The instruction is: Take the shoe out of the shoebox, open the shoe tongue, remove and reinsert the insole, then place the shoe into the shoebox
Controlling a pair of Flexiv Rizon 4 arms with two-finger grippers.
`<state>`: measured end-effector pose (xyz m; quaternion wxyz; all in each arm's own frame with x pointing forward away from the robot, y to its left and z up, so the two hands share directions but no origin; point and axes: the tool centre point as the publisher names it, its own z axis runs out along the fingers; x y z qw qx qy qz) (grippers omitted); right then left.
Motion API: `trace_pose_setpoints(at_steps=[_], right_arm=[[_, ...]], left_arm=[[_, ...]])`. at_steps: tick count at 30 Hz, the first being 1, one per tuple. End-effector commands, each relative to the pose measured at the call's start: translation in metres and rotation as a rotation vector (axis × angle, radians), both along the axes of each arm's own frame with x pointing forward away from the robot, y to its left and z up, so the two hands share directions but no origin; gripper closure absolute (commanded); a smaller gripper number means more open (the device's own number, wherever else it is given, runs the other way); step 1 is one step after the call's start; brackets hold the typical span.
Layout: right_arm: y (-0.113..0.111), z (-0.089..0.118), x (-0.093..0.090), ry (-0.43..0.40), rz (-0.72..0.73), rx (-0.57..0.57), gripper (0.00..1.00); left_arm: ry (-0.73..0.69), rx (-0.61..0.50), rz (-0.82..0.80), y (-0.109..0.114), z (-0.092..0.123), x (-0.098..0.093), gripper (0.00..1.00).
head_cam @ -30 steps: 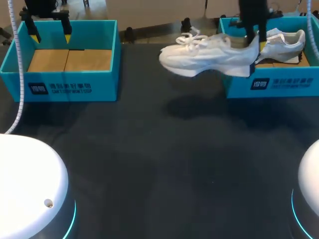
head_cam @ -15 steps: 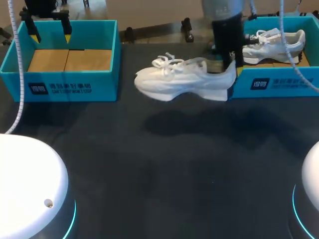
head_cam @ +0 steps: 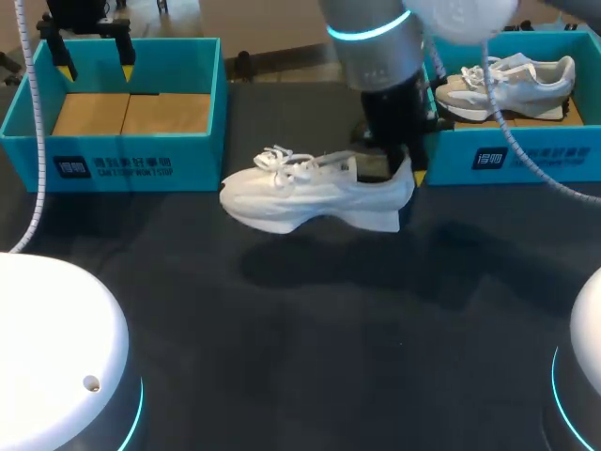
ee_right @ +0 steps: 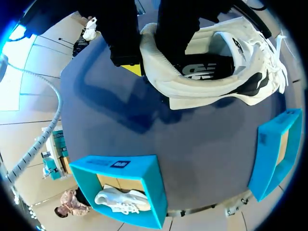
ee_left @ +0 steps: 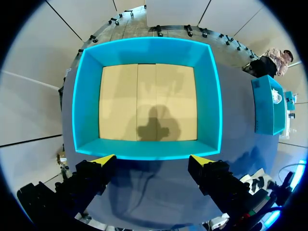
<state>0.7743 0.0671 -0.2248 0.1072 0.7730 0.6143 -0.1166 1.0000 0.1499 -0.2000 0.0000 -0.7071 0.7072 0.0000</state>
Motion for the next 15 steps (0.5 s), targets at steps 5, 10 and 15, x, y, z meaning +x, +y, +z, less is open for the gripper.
trace_pose_setpoints(at_steps=[5,10,15], right_arm=[[0.014,-0.015,-0.026,-0.021,-0.008,-0.004,1.0],[0.02,-0.029,-0.031,-0.013,0.01,-0.034,1.0],[0.023,-0.047,-0.035,-0.014,0.015,-0.033,1.0]], left_arm=[[0.0,0.0,0.0,0.0,0.0,0.0,0.0],[0.0,0.0,0.0,0.0,0.0,0.0,0.0],[0.0,0.0,0.0,0.0,0.0,0.0,0.0]])
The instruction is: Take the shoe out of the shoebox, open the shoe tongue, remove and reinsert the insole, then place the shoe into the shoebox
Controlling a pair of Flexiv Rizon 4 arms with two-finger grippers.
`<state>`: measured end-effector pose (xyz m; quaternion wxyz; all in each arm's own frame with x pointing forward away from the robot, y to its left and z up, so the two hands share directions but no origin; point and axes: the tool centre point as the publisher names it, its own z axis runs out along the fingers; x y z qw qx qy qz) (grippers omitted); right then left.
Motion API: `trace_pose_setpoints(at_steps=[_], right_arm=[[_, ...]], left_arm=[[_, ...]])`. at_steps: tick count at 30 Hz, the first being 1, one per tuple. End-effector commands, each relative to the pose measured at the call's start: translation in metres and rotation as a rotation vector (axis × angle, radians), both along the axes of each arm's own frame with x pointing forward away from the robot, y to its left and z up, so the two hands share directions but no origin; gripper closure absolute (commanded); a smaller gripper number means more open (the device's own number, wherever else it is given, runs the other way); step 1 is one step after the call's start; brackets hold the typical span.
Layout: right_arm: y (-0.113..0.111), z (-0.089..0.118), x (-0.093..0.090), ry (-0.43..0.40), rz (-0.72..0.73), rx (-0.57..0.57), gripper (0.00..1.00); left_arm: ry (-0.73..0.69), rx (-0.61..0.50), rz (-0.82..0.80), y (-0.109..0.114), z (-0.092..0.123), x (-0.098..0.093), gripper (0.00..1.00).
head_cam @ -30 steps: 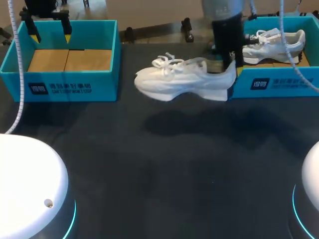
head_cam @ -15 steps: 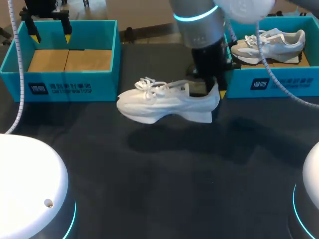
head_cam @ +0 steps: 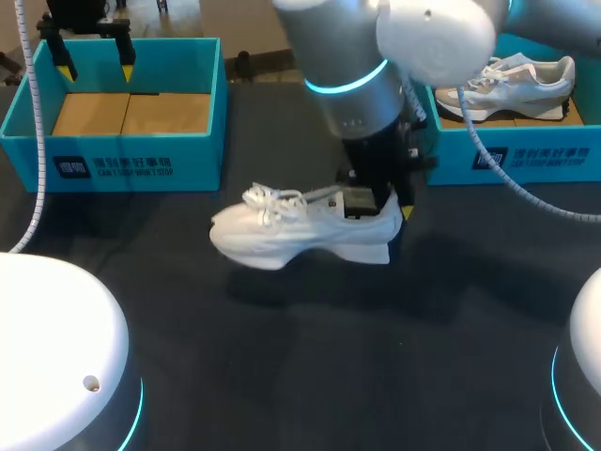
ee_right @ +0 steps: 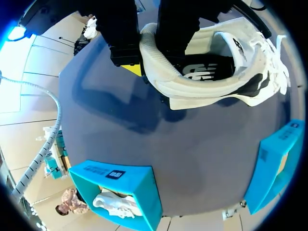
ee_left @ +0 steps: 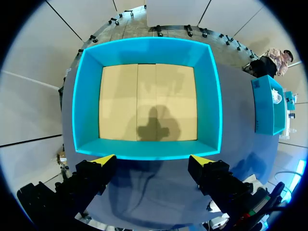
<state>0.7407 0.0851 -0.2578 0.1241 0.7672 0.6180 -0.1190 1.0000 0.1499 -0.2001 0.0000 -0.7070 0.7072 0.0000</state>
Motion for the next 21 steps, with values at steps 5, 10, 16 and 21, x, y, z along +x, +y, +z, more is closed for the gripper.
trace_pose_setpoints(at_steps=[5,10,16,21], right_arm=[[0.008,-0.048,-0.002,-0.015,0.004,-0.024,1.0],[0.008,-0.066,-0.001,-0.037,0.001,-0.047,1.0],[0.007,-0.081,0.0,-0.05,0.011,-0.049,1.0],[0.004,-0.091,0.002,-0.056,0.014,-0.04,1.0]], left_arm=[[0.0,0.0,0.0,0.0,0.0,0.0,0.0],[0.0,0.0,0.0,0.0,0.0,0.0,0.0],[0.0,0.0,0.0,0.0,0.0,0.0,0.0],[0.0,0.0,0.0,0.0,0.0,0.0,0.0]])
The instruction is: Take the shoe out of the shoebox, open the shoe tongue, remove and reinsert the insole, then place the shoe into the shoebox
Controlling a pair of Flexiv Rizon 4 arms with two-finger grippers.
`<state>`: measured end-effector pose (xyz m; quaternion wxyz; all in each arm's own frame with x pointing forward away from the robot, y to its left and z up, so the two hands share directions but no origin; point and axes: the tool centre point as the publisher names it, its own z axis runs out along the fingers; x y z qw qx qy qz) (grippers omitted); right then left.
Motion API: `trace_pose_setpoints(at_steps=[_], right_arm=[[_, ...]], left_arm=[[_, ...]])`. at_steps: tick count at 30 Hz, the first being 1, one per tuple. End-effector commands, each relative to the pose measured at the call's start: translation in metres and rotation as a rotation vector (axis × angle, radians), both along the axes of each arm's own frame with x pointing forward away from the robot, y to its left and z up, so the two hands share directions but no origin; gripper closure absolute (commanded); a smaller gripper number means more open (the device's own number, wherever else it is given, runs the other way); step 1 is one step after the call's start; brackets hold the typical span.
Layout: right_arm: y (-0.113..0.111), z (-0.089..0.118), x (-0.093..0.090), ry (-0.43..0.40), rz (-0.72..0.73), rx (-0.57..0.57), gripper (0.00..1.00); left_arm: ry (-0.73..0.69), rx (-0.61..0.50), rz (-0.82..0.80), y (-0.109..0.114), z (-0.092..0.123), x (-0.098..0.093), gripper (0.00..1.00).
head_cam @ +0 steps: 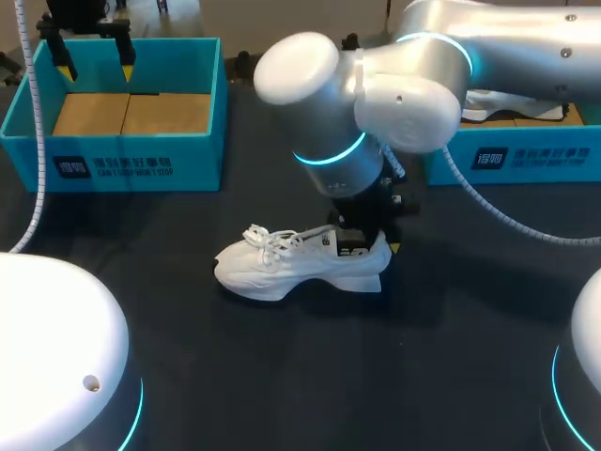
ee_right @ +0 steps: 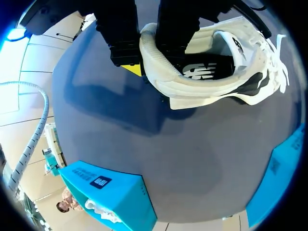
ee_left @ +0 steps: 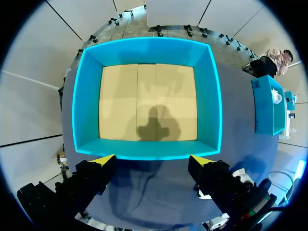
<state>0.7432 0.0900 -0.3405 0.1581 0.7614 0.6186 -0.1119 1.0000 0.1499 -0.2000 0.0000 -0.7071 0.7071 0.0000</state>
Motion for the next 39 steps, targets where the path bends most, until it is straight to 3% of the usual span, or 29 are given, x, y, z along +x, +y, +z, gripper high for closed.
trace_pose_setpoints(at_steps=[1,6,7,9,11,12,18,22,26,30,39], right_arm=[[-0.002,-0.013,0.001,0.0,-0.004,0.009,1.0],[-0.005,-0.022,0.002,0.005,-0.012,0.025,1.0],[-0.005,-0.022,0.001,0.006,-0.013,0.027,0.65],[-0.007,-0.021,0.001,0.005,-0.017,0.038,0.51],[-0.006,-0.017,0.001,0.003,-0.013,0.041,0.07],[-0.006,-0.015,0.002,0.004,-0.006,0.042,0.0],[-0.005,0.007,0.003,-0.042,0.063,0.073,0.0],[-0.008,0.029,0.006,-0.107,0.211,0.113,0.0],[-0.004,0.047,0.014,-0.148,0.603,0.147,0.0],[-0.008,0.06,0.028,-0.13,0.812,0.159,0.0],[-0.008,0.06,0.028,-0.13,0.812,0.159,0.0]], left_arm=[[0.0,0.0,0.0,0.0,0.0,0.0,0.0],[0.0,0.0,0.0,0.0,0.0,0.0,0.0],[0.0,0.0,0.0,0.0,0.0,0.0,0.0],[0.0,0.0,0.0,0.0,0.0,0.0,0.0],[0.0,0.0,0.0,0.0,0.0,0.0,0.0],[0.0,0.0,0.0,0.0,0.0,0.0,0.0],[0.0,0.0,0.0,0.0,0.0,0.0,0.0],[0.0,0.0,0.0,0.0,0.0,0.0,0.0],[0.0,0.0,0.0,0.0,0.0,0.0,0.0],[0.0,0.0,0.0,0.0,0.0,0.0,0.0],[0.0,0.0,0.0,0.0,0.0,0.0,0.0]])
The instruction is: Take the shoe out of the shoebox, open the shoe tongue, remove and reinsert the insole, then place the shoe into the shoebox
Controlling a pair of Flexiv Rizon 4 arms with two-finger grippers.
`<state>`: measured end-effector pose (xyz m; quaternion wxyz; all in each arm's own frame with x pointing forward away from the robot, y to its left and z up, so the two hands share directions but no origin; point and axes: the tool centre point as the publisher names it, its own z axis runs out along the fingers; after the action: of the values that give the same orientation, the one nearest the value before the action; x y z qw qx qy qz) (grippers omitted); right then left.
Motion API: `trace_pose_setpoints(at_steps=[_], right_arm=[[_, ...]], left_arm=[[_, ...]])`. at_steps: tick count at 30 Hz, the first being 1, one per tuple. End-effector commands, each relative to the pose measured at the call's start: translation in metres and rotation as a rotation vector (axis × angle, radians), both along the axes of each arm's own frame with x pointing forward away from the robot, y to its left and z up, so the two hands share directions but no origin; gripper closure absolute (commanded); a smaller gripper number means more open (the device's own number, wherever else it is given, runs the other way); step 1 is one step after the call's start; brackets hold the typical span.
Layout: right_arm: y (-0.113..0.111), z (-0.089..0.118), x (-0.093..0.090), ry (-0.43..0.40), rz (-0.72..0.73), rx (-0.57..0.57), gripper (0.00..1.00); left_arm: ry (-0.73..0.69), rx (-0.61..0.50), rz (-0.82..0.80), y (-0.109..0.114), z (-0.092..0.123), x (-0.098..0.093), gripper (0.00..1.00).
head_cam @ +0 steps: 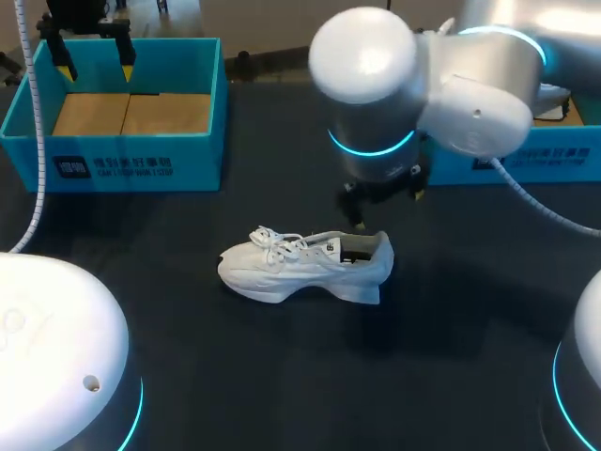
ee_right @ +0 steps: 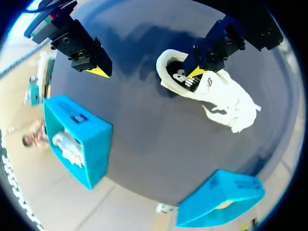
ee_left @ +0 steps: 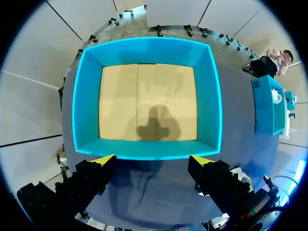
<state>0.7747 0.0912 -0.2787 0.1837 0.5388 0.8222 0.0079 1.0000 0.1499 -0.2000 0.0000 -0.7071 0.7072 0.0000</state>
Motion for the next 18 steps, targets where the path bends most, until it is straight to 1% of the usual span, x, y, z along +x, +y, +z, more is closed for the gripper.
trace_pose_setpoints(at_steps=[1,17,18], right_arm=[[-0.0093,-0.0019,-0.0033,-0.013,0.175,0.07,0.0],[-0.0093,-0.0019,-0.0033,-0.013,0.175,0.07,0.0],[-0.0074,-0.0007,-0.0036,-0.009,0.218,0.076,0.0]], left_arm=[[0.0,0.0,0.0,0.0,0.0,0.0,0.0],[0.0,0.0,0.0,0.0,0.0,0.0,0.0],[0.0,0.0,0.0,0.0,0.0,0.0,0.0]])
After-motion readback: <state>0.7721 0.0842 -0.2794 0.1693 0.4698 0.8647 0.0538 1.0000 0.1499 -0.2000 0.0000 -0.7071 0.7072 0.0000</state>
